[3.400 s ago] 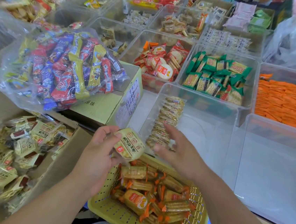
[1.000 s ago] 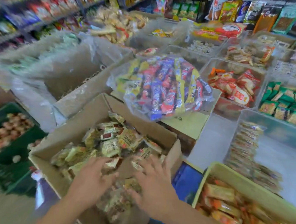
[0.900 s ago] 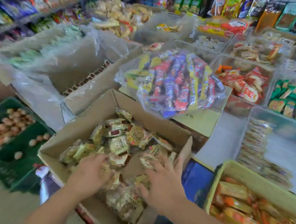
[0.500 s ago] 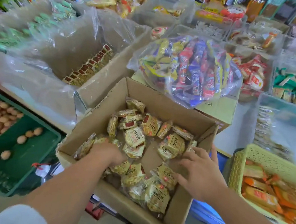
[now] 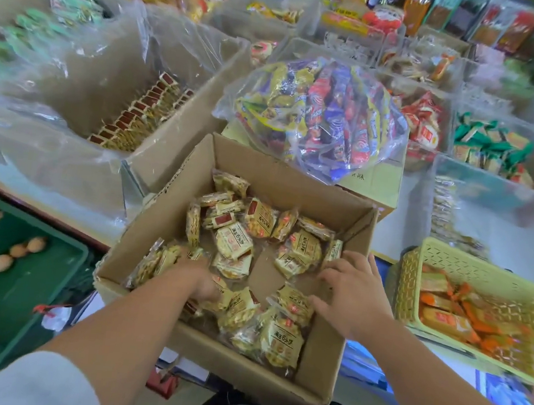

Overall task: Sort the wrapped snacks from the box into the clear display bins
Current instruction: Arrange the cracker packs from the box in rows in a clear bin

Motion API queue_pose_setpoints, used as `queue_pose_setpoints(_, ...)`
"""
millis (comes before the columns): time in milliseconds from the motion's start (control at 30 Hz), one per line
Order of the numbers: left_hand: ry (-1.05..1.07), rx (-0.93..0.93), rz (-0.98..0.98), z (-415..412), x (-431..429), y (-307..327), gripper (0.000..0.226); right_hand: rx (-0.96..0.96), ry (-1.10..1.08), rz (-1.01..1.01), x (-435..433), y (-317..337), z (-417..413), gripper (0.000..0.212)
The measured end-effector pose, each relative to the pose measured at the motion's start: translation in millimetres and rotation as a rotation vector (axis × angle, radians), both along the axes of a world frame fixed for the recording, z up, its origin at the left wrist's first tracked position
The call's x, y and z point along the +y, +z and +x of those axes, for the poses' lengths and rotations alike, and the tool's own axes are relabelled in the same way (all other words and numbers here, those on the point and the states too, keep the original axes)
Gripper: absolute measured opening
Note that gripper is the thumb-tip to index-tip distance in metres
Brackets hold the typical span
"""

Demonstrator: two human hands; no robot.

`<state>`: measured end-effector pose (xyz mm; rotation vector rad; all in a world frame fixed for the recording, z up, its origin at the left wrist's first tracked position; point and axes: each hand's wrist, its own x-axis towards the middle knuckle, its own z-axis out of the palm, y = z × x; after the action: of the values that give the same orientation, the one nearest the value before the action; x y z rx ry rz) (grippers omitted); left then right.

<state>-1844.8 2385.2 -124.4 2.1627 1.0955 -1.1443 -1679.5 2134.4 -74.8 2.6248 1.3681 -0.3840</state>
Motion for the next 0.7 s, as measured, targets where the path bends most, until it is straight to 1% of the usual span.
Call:
queue_pose_setpoints(67, 0.038, -0.033, -0.069, -2, 3, -2, 0.098, 0.011, -0.024, 0.016, 2, 0, 0, 0.066)
queue_pose_setpoints(167, 0.192, -0.114, -0.175, -3, 6, -3, 0.101, 0.006, -0.024, 0.027, 3, 0, 0, 0.068)
queue_pose_setpoints(267, 0.180, -0.221, -0.167, 0, 7, 7, 0.094, -0.018, -0.023, -0.004, 1, 0, 1, 0.071)
queue_pose_setpoints(367, 0.179, -0.420, -0.067, -6, 9, 22, 0.084, -0.093, -0.014, -0.100, 6, 3, -3, 0.069)
queue_pose_setpoints(433, 0.258, -0.626, -0.056, -22, 10, 33, 0.077, -0.151, 0.038, -0.151, 15, 3, -10, 0.065)
queue_pose_setpoints(467, 0.334, -0.749, -0.083, -33, 9, 39, 0.071, -0.152, 0.080, -0.149, 21, 2, -16, 0.063)
queue_pose_setpoints(500, 0.458, -0.885, -0.134, -45, 8, 45, 0.066, -0.115, 0.119, -0.134, 29, -2, -22, 0.063)
queue_pose_setpoints(533, 0.618, -1.009, -0.195, -57, 6, 52, 0.064, -0.033, 0.142, -0.115, 38, -6, -29, 0.063)
queue_pose_setpoints(567, 0.770, -1.105, -0.232, -69, 4, 58, 0.065, 0.081, 0.140, -0.105, 48, -10, -37, 0.063)
queue_pose_setpoints(600, 0.867, -1.177, -0.222, -79, 2, 63, 0.067, 0.209, 0.120, -0.113, 59, -15, -44, 0.064)
queue_pose_setpoints(667, 0.895, -1.247, -0.118, -95, -3, 69, 0.069, 0.423, 0.074, -0.154, 80, -25, -57, 0.065)
queue_pose_setpoints(700, 0.870, -1.252, -0.063, -101, -4, 69, 0.070, 0.482, 0.066, -0.169, 89, -33, -62, 0.066)
